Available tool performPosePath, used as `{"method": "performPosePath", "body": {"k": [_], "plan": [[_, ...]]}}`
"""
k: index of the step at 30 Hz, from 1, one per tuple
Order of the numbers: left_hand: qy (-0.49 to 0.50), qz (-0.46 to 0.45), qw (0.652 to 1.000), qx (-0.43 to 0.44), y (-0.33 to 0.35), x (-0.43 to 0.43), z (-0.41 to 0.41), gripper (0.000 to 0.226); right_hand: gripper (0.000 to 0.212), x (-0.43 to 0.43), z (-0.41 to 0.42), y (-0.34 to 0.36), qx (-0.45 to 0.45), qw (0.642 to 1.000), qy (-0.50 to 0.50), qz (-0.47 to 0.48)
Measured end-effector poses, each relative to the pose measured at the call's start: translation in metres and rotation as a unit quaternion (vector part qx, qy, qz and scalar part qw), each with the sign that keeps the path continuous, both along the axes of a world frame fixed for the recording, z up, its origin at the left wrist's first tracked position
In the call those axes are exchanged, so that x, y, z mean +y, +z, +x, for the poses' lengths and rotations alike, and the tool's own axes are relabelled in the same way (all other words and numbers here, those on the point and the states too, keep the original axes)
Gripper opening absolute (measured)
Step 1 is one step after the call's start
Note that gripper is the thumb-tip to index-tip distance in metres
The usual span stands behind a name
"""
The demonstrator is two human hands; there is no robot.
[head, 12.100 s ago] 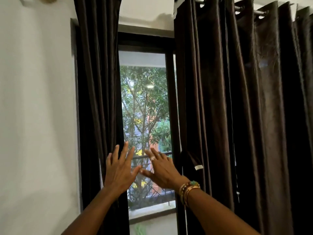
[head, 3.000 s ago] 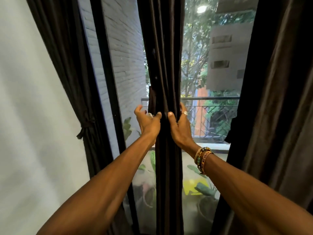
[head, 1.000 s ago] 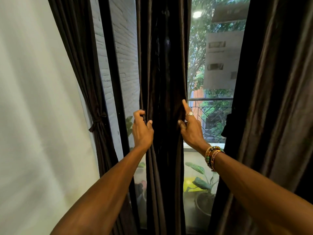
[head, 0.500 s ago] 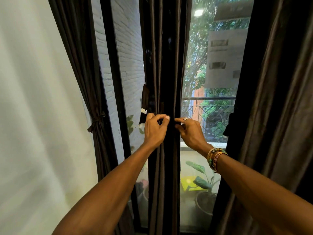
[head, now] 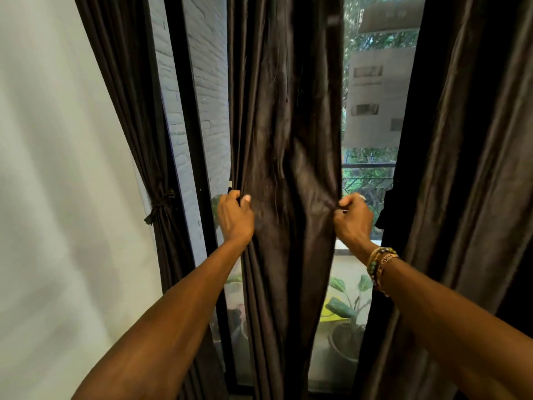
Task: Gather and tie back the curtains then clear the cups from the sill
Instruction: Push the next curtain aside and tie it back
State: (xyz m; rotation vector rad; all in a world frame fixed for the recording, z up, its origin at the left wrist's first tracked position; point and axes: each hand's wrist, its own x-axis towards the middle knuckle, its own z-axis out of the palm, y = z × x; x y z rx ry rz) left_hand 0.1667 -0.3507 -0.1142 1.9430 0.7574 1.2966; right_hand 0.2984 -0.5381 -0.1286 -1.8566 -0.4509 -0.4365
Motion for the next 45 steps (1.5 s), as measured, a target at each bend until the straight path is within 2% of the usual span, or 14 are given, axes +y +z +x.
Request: {"method": "performPosePath", "body": {"k": [4,7,9,12,15,17,20,23,27,30,33,37,41,45], "plan": [[0.004,0.028,0.999,-0.030,-0.001,0.003,-0.010,0.029,0.028,-0.012,0.003,0.006,0.045,0.998,-0.028,0.031],[-0.037,-0.010,0.998,-0.046,0.000,-0.007,-0.007,0.041,0.032,-0.010,0.007,0.004,0.073,0.996,-0.009,0.041],[-0.072,-0.032,0.997,-0.022,0.002,-0.014,-0.002,0.041,0.026,-0.003,0.011,-0.003,0.063,0.997,0.037,0.016],[-0.109,0.020,0.994,0.025,0.003,-0.030,0.011,0.020,0.022,0.016,-0.006,-0.002,0.085,0.982,0.161,0.042],[-0.124,0.033,0.991,0.041,0.006,-0.057,0.021,0.026,0.012,0.038,-0.036,0.006,0.130,0.956,0.241,0.109],[-0.132,0.042,0.989,0.042,0.007,-0.067,0.022,0.029,0.024,0.045,-0.049,0.009,0.145,0.946,0.256,0.135],[-0.171,0.048,0.983,0.042,0.004,-0.064,0.016,0.026,0.063,0.043,-0.050,0.005,0.071,0.969,0.220,0.091],[-0.229,0.036,0.972,0.030,0.003,-0.057,0.007,0.025,0.030,0.042,-0.042,0.006,-0.033,0.984,0.171,0.026],[-0.125,-0.015,0.990,-0.067,-0.001,-0.034,0.011,0.008,0.030,0.048,-0.038,0.010,-0.048,0.989,0.137,0.002],[-0.114,-0.073,0.987,-0.092,0.008,-0.023,0.016,0.022,0.030,0.052,-0.038,0.008,-0.045,0.989,0.139,-0.005],[-0.163,-0.127,0.975,-0.082,0.024,-0.027,0.015,0.055,0.024,0.056,-0.041,0.008,-0.082,0.987,0.137,-0.022],[-0.222,-0.124,0.967,0.002,0.041,-0.047,0.022,0.087,0.012,0.067,-0.044,0.009,-0.140,0.970,0.190,-0.066],[-0.096,-0.051,0.994,0.005,0.046,-0.049,0.036,0.041,0.028,0.073,-0.040,0.012,-0.199,0.942,0.263,-0.061],[-0.086,-0.040,0.994,0.062,0.054,-0.054,0.039,0.040,0.033,0.069,-0.031,0.013,-0.095,0.950,0.290,0.062]]}}
